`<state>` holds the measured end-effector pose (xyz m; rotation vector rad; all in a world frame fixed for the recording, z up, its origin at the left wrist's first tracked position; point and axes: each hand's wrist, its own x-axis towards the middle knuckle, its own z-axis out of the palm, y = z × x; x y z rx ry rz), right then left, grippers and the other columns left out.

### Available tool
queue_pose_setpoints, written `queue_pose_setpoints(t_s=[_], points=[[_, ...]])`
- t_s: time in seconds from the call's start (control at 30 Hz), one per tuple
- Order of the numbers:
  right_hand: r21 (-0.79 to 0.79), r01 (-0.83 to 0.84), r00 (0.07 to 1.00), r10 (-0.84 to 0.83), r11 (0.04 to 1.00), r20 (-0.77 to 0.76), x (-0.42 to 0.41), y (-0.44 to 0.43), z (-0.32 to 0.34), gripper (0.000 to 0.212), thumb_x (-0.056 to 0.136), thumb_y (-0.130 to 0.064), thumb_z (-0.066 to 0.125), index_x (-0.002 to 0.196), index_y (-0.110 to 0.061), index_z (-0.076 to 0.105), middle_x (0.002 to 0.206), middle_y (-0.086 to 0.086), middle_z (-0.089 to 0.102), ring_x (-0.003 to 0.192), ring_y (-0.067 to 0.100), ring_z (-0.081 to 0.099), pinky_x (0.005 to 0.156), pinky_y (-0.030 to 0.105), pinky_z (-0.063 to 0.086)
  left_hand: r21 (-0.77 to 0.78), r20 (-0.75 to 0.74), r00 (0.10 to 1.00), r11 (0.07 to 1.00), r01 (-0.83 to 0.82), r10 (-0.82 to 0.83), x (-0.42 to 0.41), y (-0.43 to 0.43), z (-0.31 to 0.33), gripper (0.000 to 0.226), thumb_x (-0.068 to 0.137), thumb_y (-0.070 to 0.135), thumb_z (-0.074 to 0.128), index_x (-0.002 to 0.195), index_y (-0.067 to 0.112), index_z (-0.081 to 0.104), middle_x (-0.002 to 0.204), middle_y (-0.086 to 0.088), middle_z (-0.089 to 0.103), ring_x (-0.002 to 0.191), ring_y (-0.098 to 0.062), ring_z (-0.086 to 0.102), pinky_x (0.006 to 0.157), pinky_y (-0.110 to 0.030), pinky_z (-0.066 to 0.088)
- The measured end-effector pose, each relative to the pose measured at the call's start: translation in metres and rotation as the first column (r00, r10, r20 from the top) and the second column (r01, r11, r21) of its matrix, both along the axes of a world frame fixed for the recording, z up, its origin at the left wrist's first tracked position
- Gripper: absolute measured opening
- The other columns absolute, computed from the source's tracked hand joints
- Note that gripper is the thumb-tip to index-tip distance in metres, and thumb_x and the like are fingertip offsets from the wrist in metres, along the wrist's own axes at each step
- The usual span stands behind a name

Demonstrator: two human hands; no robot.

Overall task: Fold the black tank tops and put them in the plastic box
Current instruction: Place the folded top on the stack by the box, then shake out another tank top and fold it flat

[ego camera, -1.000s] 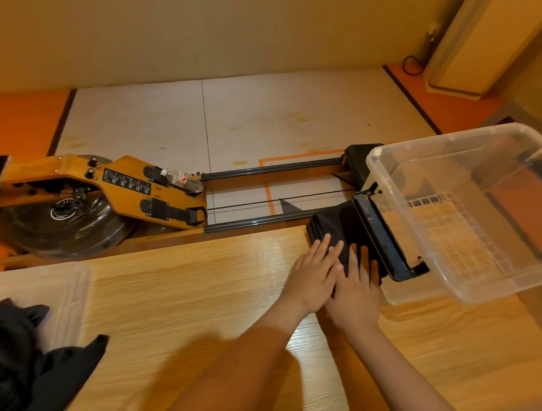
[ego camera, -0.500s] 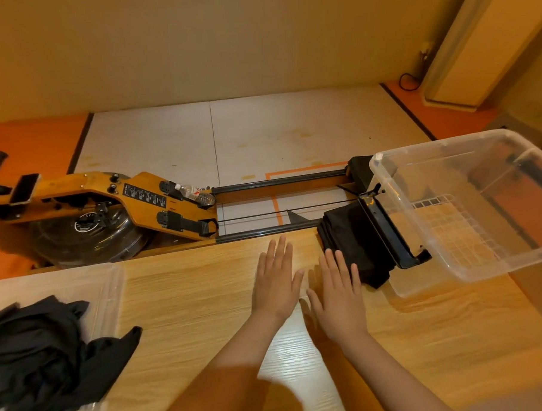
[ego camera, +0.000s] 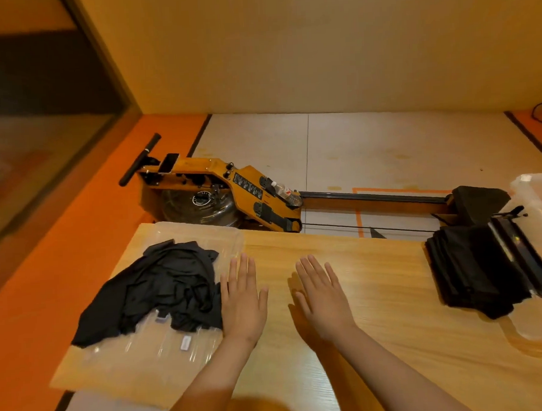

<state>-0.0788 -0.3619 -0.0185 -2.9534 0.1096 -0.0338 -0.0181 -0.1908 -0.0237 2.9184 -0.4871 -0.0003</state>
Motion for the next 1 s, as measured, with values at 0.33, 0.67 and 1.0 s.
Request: queue_pose_setpoints(t_s=[0.33,0.67,1.0], points=[[0.117,-0.228,0.974,0.228,0.967,0.01,0.073,0.118,0.005,0.065,0.102,-0.042,0.032,0.154,-0.015,0.004,0.162,0.002,0.0,0.147,0.014,-0.01,0.112,0.032,-0.016,-0.014,-0.129,0.99,0.999,-0.051,0.049,0.019,0.115,0.006,0.064,0.104,0.04,0.027,0.146,0.022,-0.018,0.154,0.005,-0.026,0.146,-0.014,-0.018,0.122,-0.037,0.003],[0.239,-0.152,0.988,0.146,0.959,0.046,0.09,0.168,-0.009,0.011,0.088,-0.014,0.06,0.096,-0.01,0.066,0.096,0.01,0.066,0.095,0.03,0.062,0.087,0.034,0.045,-0.187,-0.114,0.993,0.982,0.022,-0.044,0.04,0.139,0.014,0.024,0.099,0.024,0.048,0.121,0.024,0.06,0.155,0.007,0.029,0.143,-0.012,0.022,0.112,-0.03,0.028],[0.47,-0.054,0.998,0.031,0.881,0.056,0.083,0.149,0.029,0.019,0.102,-0.034,0.037,0.108,-0.022,0.05,0.09,-0.003,0.063,0.076,0.014,0.06,0.07,0.033,0.052,-0.511,-0.102,0.994,0.855,-0.087,0.04,0.051,0.128,0.062,0.013,0.103,0.025,0.038,0.093,0.022,0.046,0.065,0.006,0.048,0.053,-0.005,0.042,0.05,-0.019,0.031]])
